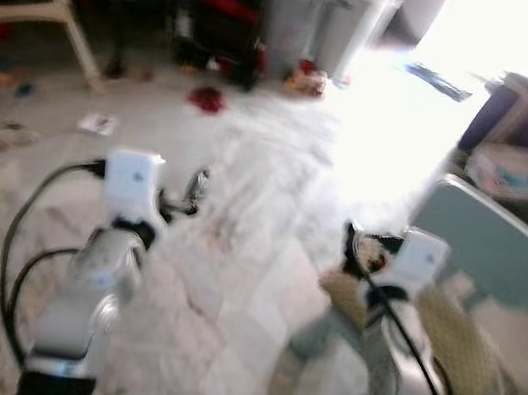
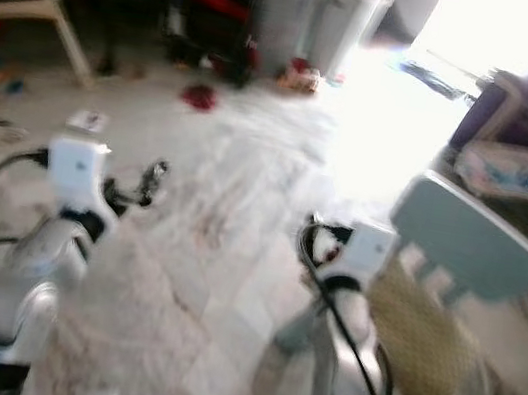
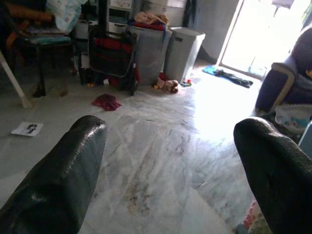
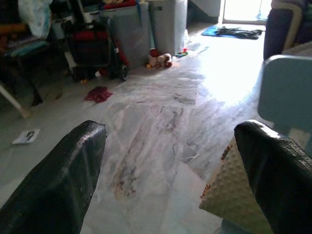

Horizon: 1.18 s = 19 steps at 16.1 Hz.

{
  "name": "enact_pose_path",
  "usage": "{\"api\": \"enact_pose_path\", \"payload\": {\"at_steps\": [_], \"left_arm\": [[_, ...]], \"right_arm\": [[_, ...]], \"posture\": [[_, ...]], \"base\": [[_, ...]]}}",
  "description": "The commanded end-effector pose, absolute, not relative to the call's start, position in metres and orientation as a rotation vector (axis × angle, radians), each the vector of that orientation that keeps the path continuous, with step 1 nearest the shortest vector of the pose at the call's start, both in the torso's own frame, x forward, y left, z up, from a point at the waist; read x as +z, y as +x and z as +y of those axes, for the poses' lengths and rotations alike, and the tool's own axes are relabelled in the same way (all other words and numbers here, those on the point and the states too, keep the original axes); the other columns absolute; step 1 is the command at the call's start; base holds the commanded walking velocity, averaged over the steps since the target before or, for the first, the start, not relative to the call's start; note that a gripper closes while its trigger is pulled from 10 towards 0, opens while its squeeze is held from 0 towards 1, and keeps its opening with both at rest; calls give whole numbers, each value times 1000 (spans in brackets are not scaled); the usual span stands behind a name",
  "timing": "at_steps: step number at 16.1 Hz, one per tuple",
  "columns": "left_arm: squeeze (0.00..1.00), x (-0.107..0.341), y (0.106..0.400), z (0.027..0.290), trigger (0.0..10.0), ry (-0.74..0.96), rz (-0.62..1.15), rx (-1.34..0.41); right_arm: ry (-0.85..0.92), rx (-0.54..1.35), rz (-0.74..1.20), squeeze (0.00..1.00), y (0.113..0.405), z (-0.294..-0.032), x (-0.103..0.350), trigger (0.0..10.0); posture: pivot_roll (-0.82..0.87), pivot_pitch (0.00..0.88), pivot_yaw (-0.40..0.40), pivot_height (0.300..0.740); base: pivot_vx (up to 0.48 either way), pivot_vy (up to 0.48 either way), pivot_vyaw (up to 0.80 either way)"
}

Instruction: Move the pillow to the sofa

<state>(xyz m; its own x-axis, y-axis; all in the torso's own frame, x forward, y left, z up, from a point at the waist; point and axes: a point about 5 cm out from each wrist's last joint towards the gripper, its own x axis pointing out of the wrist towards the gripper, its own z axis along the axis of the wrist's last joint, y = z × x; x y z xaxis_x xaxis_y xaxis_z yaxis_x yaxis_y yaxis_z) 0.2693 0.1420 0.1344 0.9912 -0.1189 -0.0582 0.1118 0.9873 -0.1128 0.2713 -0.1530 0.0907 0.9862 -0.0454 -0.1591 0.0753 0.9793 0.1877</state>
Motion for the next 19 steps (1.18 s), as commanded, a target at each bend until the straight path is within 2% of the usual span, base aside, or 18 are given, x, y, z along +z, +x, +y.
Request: {"api": "enact_pose_path", "payload": {"at_steps": [1, 7, 19], "left_arm": [[0, 137, 270, 133, 10000, -116, 62, -144], [0, 135, 271, 130, 10000, -150, 82, -120], [0, 141, 274, 128, 10000, -174, 67, -146]], "right_arm": [[186, -92, 158, 0, 270, -162, 90, 10000], [187, -85, 160, 0, 271, -160, 89, 10000], [193, -104, 185, 0, 272, -161, 87, 10000]], "posture": [[23, 0, -63, 740], [22, 0, -63, 740], [18, 0, -61, 740]], "base": [[0, 0, -800], [0, 0, -110], [0, 0, -795]]}}
